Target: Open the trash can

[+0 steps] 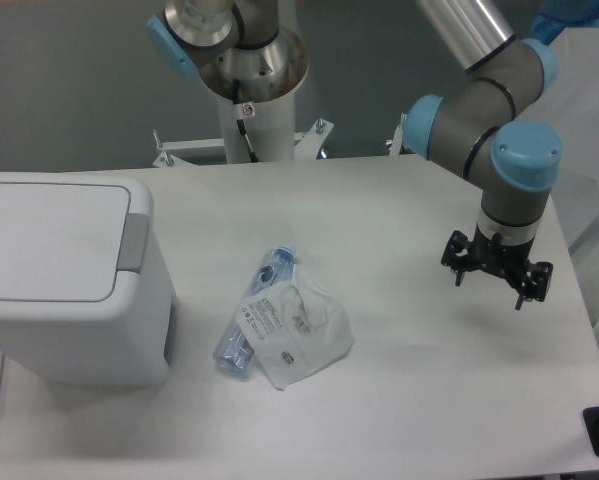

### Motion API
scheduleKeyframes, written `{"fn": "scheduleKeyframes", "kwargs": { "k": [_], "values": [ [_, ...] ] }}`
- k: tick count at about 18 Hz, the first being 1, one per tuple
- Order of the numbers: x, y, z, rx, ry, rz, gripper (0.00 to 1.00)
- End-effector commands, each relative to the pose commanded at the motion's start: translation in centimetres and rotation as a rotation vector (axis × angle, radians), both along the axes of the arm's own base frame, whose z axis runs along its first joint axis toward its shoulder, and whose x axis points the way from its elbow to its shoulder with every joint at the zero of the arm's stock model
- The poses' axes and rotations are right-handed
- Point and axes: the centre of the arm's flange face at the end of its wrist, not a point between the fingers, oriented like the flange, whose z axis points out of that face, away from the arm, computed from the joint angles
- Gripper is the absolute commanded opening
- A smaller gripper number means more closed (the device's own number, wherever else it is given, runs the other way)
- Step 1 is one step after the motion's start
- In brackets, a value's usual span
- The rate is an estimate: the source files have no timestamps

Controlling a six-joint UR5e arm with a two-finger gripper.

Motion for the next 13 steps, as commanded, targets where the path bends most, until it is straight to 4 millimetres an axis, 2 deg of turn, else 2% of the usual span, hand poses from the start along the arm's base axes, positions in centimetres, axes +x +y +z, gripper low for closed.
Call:
{"fn": "scheduleKeyframes", "kwargs": {
  "k": [7, 10, 13],
  "values": [
    [0.3, 0.4, 0.3, 0.019, -0.002, 0.009, 1.0],
    [0.2, 0.1, 0.4, 0.081, -0.031, 0.064, 1.0],
    [0.9, 0.8, 1.5, 0.165, -0.062, 0.141, 1.0]
  ]
}}
